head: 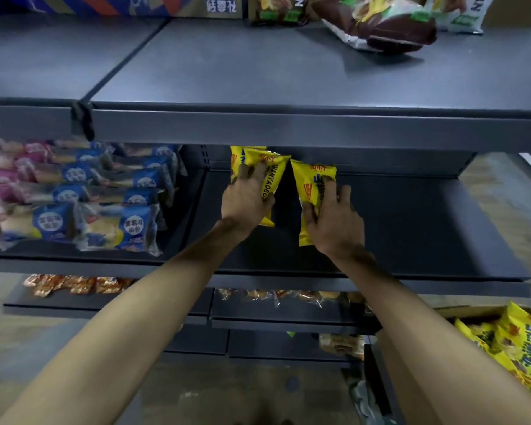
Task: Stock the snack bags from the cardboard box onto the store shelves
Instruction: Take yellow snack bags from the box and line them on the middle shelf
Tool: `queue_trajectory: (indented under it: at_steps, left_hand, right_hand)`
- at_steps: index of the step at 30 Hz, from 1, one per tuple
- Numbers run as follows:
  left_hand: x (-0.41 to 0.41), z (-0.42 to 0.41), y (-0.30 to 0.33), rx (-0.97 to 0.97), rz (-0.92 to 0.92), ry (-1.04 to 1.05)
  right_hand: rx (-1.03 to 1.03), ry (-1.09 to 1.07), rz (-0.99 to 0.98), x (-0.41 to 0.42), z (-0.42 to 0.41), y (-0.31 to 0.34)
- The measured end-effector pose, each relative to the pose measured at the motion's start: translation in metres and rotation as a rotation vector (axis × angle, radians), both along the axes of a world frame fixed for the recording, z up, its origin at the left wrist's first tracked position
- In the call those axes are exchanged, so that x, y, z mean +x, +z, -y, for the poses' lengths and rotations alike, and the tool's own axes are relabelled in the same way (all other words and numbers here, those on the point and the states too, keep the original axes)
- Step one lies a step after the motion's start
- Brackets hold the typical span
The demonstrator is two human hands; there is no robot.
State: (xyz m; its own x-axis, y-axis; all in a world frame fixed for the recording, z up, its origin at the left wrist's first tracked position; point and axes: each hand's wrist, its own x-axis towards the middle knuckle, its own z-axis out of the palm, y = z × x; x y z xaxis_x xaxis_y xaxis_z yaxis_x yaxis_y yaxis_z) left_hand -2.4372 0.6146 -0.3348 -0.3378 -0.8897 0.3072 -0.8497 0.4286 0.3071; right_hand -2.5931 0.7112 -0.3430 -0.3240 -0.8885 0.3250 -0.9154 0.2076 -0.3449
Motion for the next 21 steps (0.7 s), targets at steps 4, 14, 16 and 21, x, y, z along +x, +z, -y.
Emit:
queue_trajectory:
  at_steps: [4,14,16,21]
  left_hand:
    - [0.015,0.021,-0.015,-0.119,-0.087,0.022]
    - [-0.004,0.064,-0.052,-0.302,-0.123,0.165]
    - [-0.009,0.068,-0.061,-0.313,-0.1,0.202]
    - [-0.011,0.075,-0.078,-0.343,-0.162,0.223]
  right_hand:
    - [-0.024,0.045,-0.068,0.005,0.014,-0.005]
    - [-0.125,0.041,-0.096,-0.003,0.064,-0.027]
    - [-0.156,0.012,-0.091,-0.005,0.079,-0.029]
    - [-0.255,-0.001,-0.053,-0.004,0.121,-0.035]
